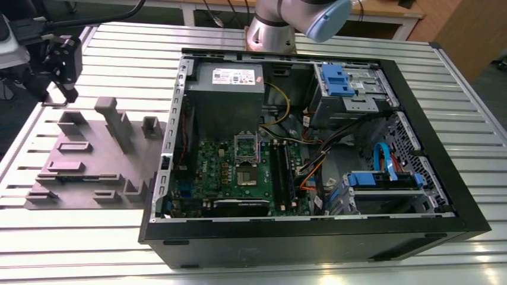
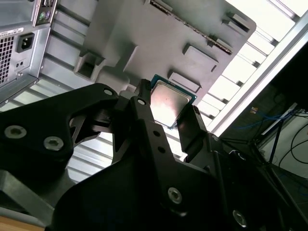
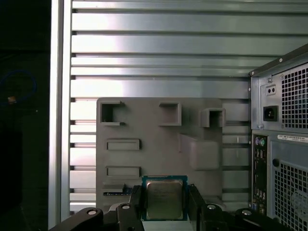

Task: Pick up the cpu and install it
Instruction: 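Pick up the cpu and move it towards the insertion slot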

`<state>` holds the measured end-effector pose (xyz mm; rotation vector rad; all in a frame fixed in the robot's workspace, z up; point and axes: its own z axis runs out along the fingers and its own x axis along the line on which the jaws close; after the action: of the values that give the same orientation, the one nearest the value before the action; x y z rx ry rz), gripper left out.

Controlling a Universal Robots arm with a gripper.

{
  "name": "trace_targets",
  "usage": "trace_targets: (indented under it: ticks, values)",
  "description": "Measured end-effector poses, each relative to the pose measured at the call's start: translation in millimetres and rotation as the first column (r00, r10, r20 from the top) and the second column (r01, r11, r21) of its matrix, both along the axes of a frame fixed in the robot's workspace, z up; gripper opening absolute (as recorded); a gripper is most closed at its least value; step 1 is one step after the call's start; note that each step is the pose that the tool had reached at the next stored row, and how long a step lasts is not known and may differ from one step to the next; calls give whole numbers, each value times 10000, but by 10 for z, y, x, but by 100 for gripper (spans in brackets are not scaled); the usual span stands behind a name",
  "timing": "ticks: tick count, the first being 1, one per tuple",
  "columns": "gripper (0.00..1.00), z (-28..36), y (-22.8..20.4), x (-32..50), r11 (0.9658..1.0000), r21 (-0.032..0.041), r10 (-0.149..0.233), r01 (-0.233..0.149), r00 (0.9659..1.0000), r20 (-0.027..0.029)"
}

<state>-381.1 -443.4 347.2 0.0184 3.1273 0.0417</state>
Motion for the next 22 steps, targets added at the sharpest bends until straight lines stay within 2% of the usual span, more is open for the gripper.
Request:
trace_targets:
  ticks: [5, 10, 22]
  values:
    - [47, 0, 0, 78, 10000, 0, 0, 0, 10000, 0]
    - [47, 3, 0, 80, 10000, -1, -1, 1, 10000, -1]
    - [47, 82, 0, 86, 10000, 2, 0, 0, 10000, 3]
